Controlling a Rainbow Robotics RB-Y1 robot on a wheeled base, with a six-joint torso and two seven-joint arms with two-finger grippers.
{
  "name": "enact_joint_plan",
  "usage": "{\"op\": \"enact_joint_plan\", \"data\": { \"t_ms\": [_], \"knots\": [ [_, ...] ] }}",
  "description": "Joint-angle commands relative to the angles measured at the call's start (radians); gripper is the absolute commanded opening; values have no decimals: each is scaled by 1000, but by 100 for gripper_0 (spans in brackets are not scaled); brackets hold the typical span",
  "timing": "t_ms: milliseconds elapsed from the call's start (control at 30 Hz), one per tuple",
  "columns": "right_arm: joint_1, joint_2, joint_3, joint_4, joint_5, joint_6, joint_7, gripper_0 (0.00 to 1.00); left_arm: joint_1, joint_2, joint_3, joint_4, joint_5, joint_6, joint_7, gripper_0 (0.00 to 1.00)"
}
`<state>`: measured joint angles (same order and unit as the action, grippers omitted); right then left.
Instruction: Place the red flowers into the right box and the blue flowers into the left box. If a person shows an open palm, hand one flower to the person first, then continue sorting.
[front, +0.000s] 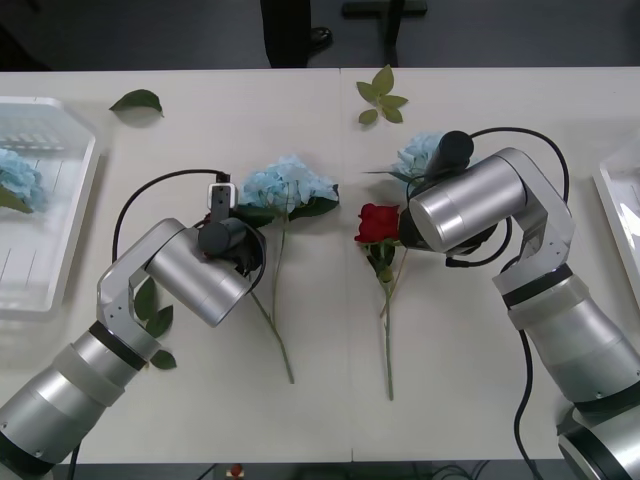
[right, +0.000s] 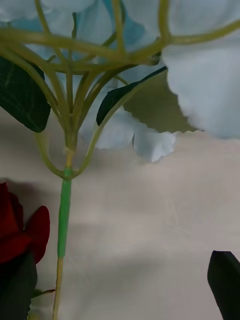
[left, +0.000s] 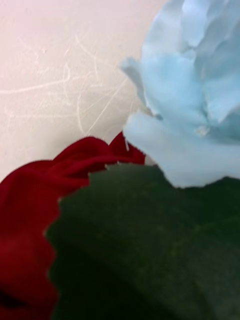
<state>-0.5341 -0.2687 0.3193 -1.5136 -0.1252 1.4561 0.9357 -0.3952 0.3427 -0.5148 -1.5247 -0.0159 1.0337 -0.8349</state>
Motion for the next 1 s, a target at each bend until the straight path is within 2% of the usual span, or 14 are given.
{"op": "enact_joint_plan", "data": {
  "t_ms": [33, 67, 100, 133, 200, 433, 533, 767, 867, 1000],
  "knots": [
    [-30, 17, 4, -19, 7, -2, -40, 38, 9, -10, -4, 38, -13, -37, -27, 52],
    [-32, 17, 4, -19, 7, -2, -43, 20, 9, -10, -4, 38, -13, -35, -29, 29],
    [-30, 20, 4, -19, 7, -2, -48, 11, 9, -10, -4, 38, -12, -35, -29, 6],
    [-30, 20, 4, -17, 7, -2, -49, 6, 9, -10, -4, 38, -12, -35, -29, 0],
    [-29, 20, 6, -17, 6, -3, -52, 0, 9, -10, -4, 38, -9, -35, -29, 0],
    [-24, 20, 6, -17, 2, -3, -63, 0, 12, 19, -2, 9, 33, -35, -26, 0],
    [-24, 17, 4, -17, 4, -3, -67, 0, 27, 55, -1, -51, 71, -24, -29, 0],
    [-26, -32, 0, -23, 2, -2, -67, 0, 108, 170, 71, -348, 205, 149, -49, 0],
    [-24, -80, -8, -31, -8, -2, -57, 0, 153, 206, 145, -489, 275, 229, -95, 0],
    [-24, -126, -31, -37, -34, 4, -44, 0, 191, 219, 256, -606, 361, 312, -170, 0]
  ]
}}
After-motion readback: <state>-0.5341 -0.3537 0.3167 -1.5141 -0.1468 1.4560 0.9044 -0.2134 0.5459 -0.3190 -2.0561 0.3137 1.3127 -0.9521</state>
